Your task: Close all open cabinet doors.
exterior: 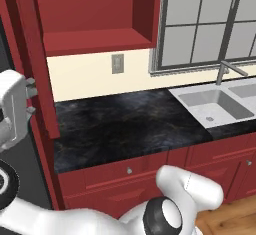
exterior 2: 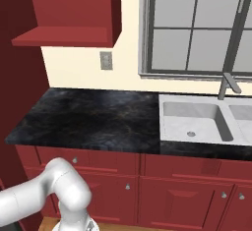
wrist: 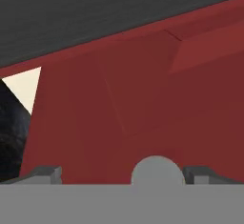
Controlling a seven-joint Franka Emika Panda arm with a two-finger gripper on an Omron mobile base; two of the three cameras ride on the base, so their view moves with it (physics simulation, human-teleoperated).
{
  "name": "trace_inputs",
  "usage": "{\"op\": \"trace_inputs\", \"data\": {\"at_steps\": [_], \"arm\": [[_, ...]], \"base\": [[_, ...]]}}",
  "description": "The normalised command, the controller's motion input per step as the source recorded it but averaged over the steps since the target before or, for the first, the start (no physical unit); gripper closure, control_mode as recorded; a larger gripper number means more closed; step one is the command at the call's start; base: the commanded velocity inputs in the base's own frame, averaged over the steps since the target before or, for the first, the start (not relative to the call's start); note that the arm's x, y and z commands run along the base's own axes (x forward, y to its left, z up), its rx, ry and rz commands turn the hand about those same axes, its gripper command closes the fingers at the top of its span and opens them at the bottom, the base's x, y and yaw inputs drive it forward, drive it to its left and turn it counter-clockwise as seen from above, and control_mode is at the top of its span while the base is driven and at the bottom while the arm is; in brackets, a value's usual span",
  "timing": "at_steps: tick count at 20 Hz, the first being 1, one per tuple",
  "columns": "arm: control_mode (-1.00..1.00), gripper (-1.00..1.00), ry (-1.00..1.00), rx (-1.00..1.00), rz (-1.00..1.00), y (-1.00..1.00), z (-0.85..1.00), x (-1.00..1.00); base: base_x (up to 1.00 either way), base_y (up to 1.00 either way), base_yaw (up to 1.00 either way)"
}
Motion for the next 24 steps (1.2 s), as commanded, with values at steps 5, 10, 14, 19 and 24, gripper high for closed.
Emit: {"op": "trace_inputs", "data": {"at_steps": [5,10,14,19,24], "arm": [[-1.0,-1.0,0.04,0.05,0.0,-0.59,-0.06,0.73],[-1.0,-1.0,0.02,0.07,0.01,-0.66,-0.08,0.71],[-1.0,-1.0,0.0,0.08,0.01,-0.7,-0.04,0.71],[-1.0,-1.0,0.0,0.09,0.02,-0.76,0.0,0.66],[-1.0,-1.0,0.0,0.11,0.06,-0.71,0.0,0.73]], "base": [[0.0,0.0,0.0],[0.0,0.0,0.0],[0.0,0.0,0.0],[0.0,0.0,0.0],[0.0,0.0,0.0]]}}
